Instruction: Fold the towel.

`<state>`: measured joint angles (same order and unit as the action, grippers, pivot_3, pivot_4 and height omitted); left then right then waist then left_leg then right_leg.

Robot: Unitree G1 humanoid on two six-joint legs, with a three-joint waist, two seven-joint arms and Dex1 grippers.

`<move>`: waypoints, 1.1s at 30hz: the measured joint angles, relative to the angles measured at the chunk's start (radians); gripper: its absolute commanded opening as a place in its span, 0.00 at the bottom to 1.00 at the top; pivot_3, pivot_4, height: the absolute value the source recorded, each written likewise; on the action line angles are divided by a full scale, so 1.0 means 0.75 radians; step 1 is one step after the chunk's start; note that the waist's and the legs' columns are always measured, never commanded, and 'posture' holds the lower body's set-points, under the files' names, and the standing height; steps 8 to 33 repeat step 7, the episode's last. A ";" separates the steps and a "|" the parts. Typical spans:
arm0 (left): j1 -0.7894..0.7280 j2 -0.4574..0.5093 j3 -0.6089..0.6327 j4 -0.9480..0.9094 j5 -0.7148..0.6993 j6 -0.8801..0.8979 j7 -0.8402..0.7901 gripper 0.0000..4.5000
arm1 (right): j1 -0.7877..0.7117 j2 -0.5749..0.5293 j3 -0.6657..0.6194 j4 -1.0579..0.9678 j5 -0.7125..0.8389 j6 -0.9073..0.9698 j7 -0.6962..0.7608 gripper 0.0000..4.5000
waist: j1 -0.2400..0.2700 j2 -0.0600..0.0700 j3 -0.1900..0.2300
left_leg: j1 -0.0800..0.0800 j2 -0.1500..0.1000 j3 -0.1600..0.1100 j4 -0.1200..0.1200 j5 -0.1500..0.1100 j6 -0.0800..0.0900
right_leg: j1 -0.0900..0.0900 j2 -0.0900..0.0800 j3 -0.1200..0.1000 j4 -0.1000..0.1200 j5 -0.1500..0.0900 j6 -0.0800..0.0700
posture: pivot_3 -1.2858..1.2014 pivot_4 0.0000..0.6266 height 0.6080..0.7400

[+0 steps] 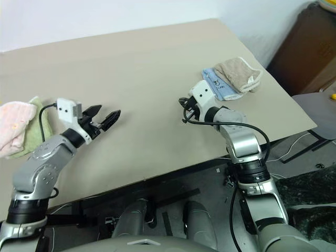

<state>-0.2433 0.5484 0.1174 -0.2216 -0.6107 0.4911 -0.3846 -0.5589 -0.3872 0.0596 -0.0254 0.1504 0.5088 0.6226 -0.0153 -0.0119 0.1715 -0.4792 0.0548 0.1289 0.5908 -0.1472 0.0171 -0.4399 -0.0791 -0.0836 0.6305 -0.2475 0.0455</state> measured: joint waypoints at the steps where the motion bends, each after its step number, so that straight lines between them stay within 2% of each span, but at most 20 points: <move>1: -0.025 0.006 -0.018 0.028 0.026 -0.005 -0.036 0.99 | 0.014 -0.002 -0.011 -0.006 0.007 0.011 -0.008 0.00 | 0.000 0.000 0.000 | 0.000 0.000 0.001 0.001 0.000 0.001 | 0.000 0.000 0.000 0.000 0.001 0.004 | 0.52 0.24 1.00; 6: -0.034 0.049 -0.042 0.101 0.124 -0.027 -0.133 0.99 | 0.055 0.009 -0.022 -0.034 0.027 0.052 -0.053 0.00 | -0.001 0.000 0.000 | 0.000 0.001 0.003 0.003 0.000 0.004 | 0.000 0.001 0.001 0.002 0.001 0.006 | 0.52 0.24 1.00; 33: -0.033 0.046 -0.039 0.101 0.126 -0.027 -0.146 0.99 | 0.063 0.011 -0.022 -0.050 0.029 0.063 -0.061 0.00 | 0.001 0.000 0.000 | 0.000 0.002 0.003 0.005 -0.001 0.002 | 0.000 0.002 0.001 0.002 0.001 0.006 | 0.52 0.24 1.00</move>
